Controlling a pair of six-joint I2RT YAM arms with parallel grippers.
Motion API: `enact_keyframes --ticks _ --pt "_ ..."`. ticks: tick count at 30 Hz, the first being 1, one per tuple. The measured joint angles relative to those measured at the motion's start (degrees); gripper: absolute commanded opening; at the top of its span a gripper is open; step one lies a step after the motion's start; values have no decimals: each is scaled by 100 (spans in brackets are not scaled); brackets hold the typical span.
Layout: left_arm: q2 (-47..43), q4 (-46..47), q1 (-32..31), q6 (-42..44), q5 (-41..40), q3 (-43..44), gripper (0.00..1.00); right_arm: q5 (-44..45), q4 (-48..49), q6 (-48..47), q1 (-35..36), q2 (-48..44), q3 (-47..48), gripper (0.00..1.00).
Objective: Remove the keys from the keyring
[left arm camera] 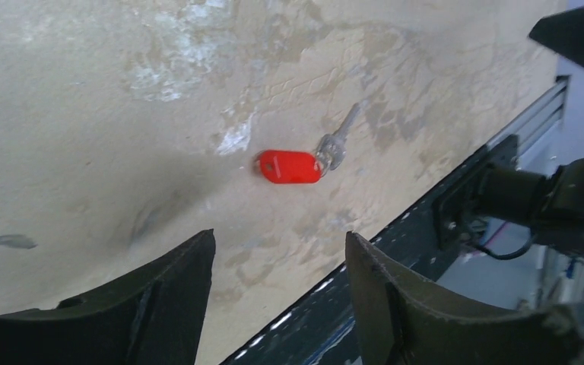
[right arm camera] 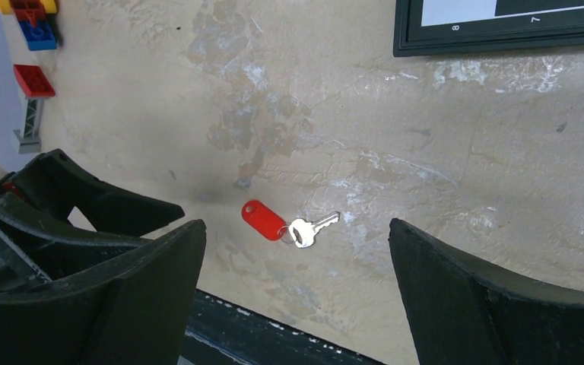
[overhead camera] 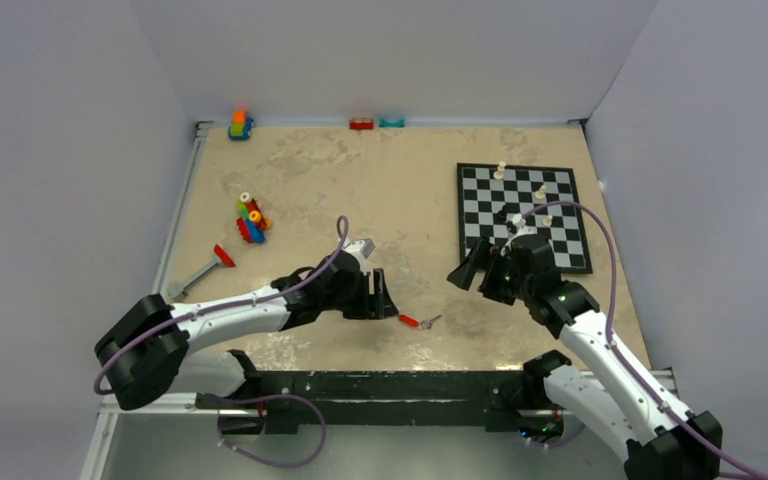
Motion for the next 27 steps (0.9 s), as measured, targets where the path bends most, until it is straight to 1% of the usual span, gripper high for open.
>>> enact_keyframes --ticks 3,6,10,13,17,22,25,27 --pt "249 612 0 -496 188 -111 59 -4 28 26 0 -26 -83 95" --pt "518 1027 0 -964 326 -210 58 -4 28 37 0 -13 -114 95" --pt "802 1082 -22 -1438 361 -223 57 -2 74 44 0 -9 -114 95" --pt "1016 1147 -44 -1674 398 -223 51 -2 87 42 0 9 -114 95" --pt "1499 1484 -66 -1954 577 -223 50 -2 114 42 0 83 -114 95" --pt "1853 2063 -74 -2208 798 -208 47 -4 144 42 0 114 -120 95" --pt "1998 2262 -74 -2293 859 -184 42 -4 155 42 0 116 -120 95" --pt "2046 2304 -74 -2341 866 -179 37 -2 155 42 0 116 -120 95"
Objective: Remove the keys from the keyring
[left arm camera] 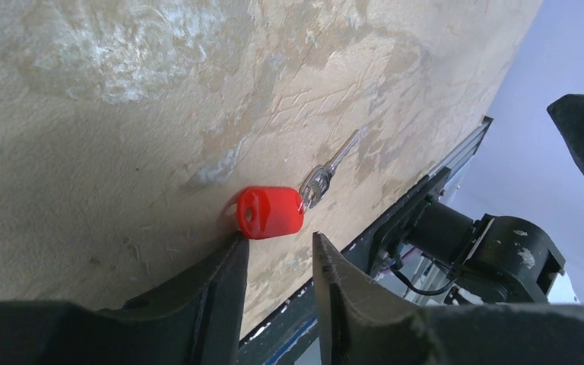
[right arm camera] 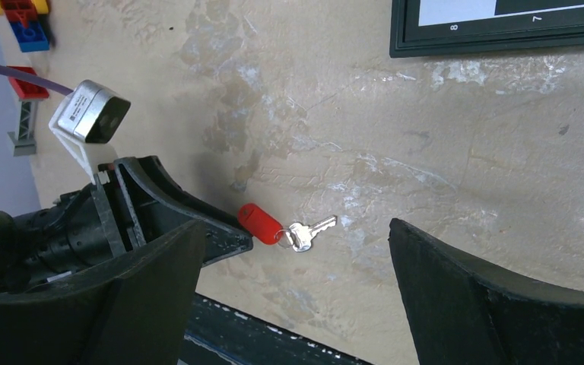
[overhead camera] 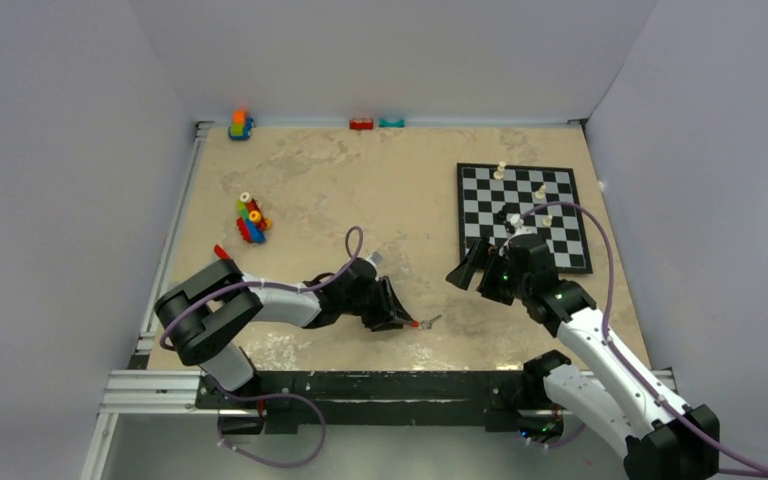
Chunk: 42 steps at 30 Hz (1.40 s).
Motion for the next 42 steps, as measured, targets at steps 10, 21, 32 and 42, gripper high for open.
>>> enact_keyframes --ticks 10,21,32,42 --pt "9 -286 0 118 -229 61 0 -35 85 0 0 66 -98 95" --pt "-426 -651 0 387 -282 175 0 -271 175 0 0 63 -118 95" --pt "-935 -1405 -2 861 -439 811 67 -494 273 -20 0 7 -118 95" --pt "-4 -1670 -286 909 -459 1064 52 -494 267 -24 0 -66 -118 95"
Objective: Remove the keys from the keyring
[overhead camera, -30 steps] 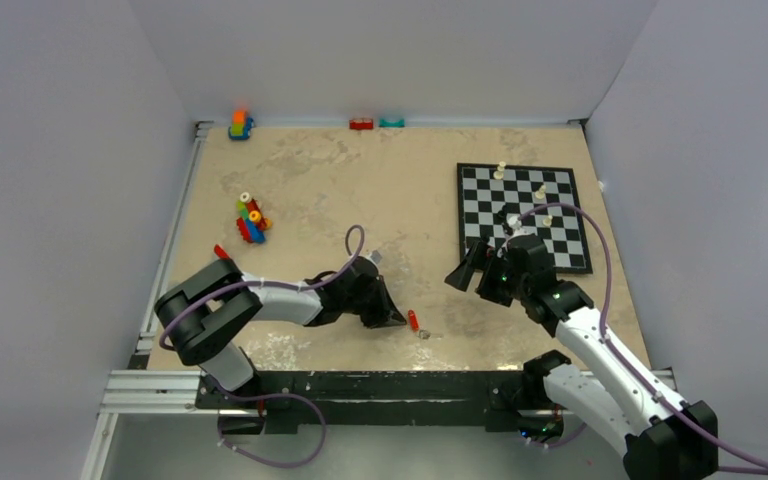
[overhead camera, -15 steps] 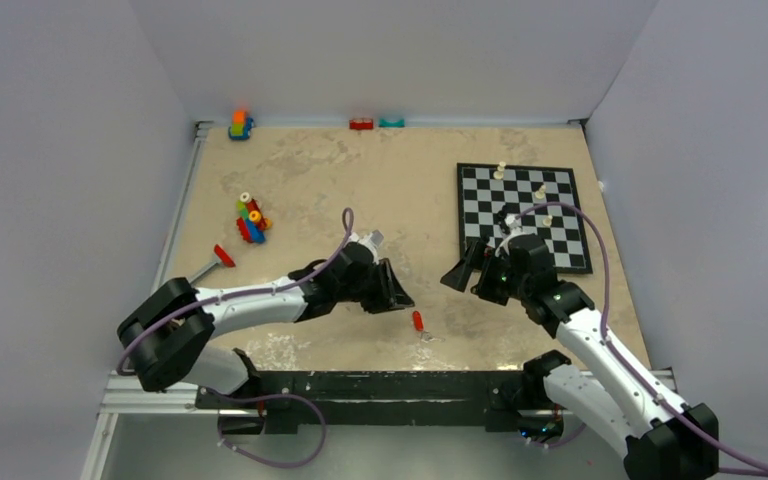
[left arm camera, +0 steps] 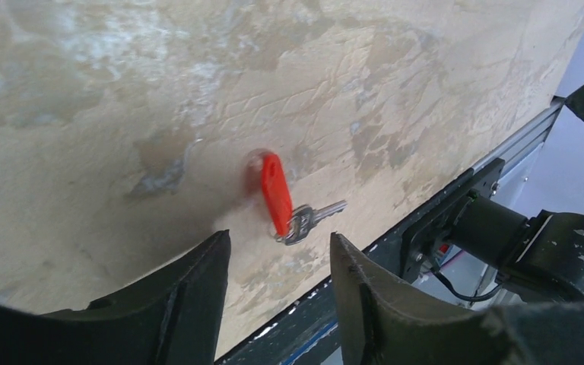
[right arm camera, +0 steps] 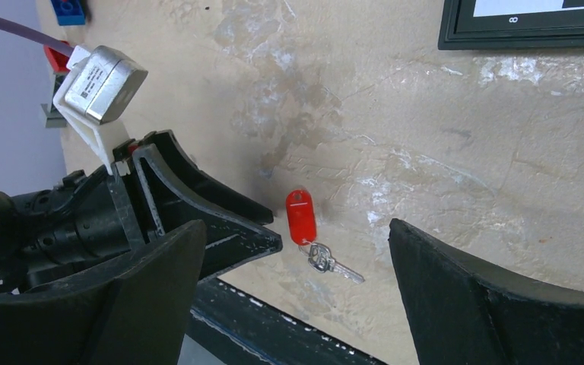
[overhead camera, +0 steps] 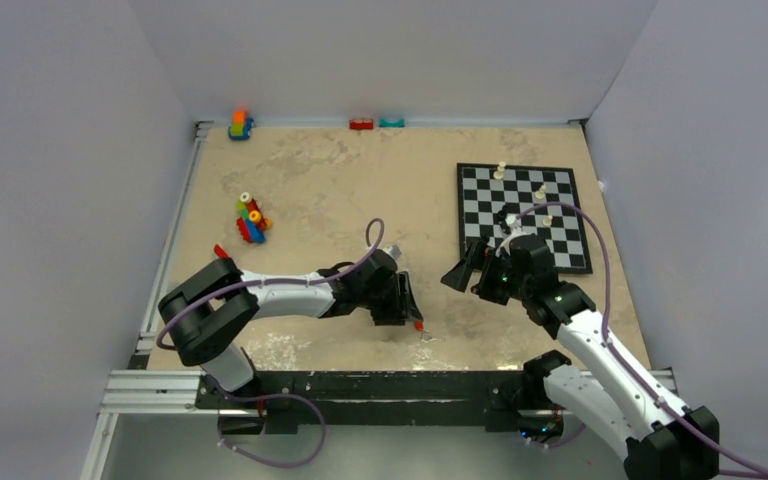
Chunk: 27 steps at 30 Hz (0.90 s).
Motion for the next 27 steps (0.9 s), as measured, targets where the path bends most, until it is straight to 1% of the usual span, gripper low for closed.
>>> enact_keyframes --ticks 5,10,14,20,24,27 --pt "151 74 -111 -31 -37 186 45 0 -2 0 0 -2 0 95" --pt "297 105 -122 -39 -105 210 41 0 -2 0 0 -2 0 95" --pt "402 90 -122 -42 -162 240 35 0 -4 -4 0 0 0 95" --pt "535 125 -125 -61 -179 319 22 2 -13 -17 0 0 0 95" --pt "730 188 -127 -61 -149 457 16 2 -15 -33 0 0 0 95" --pt "796 258 -127 -63 -133 501 3 2 -24 -61 0 0 0 95"
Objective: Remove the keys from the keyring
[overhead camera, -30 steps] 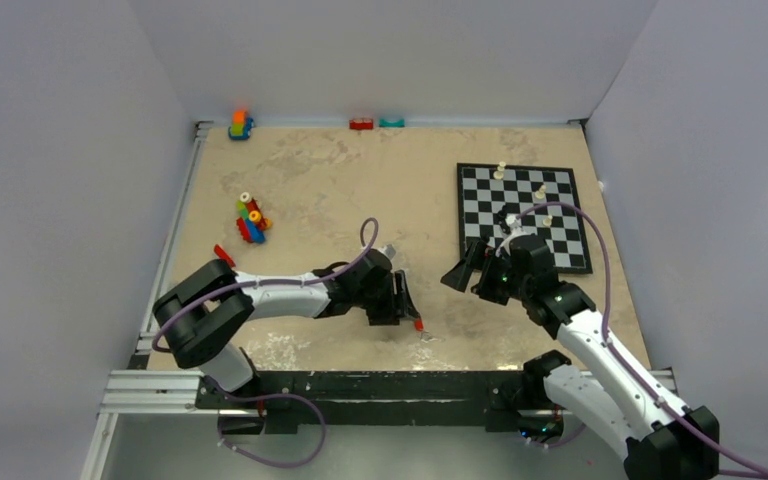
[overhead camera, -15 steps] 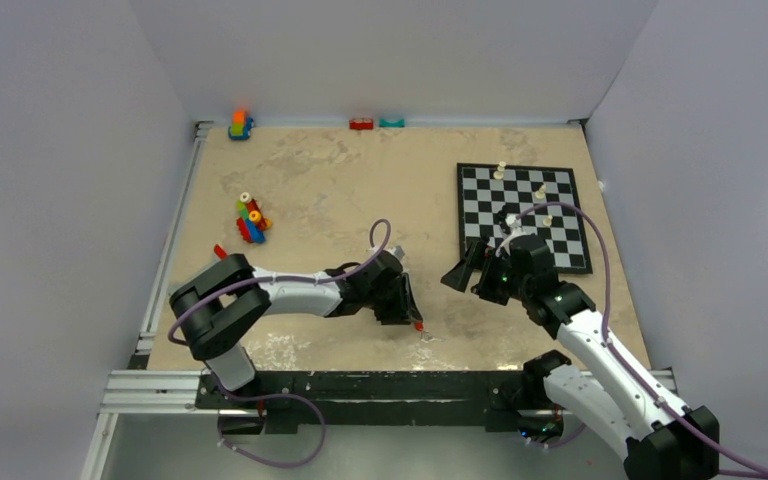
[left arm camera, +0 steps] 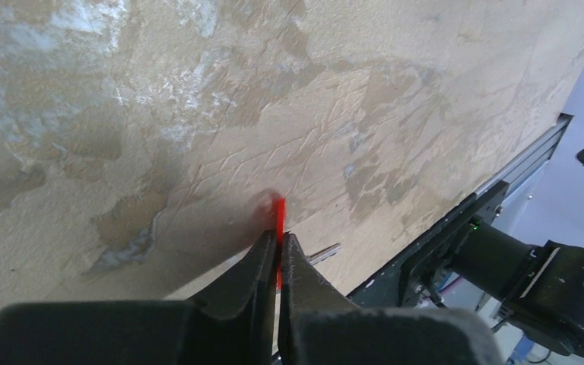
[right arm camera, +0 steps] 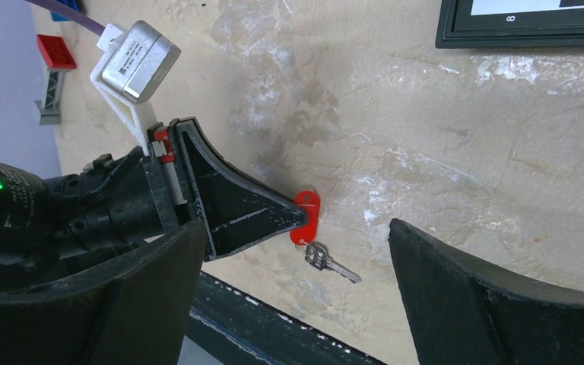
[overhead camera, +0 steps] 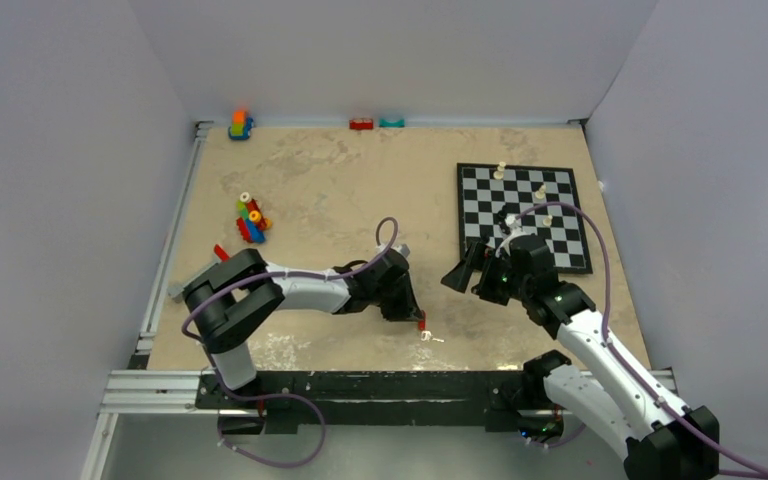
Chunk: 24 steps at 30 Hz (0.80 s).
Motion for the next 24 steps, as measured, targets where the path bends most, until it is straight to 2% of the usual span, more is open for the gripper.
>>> enact_keyframes --ticks 1,9,16,24 --pt "0 9 0 -11 4 2 0 0 -7 -7 0 0 0 95" --pt "-210 -48 0 -37 -24 -9 0 -15 -118 -50 0 0 2 95" --pt "-1443 -833 0 -162 -240 44 0 -396 -79 -81 0 -282 85 94" --pt "-2704 -2240 33 -411 -623 953 0 -1373 610 -157 0 -863 741 92"
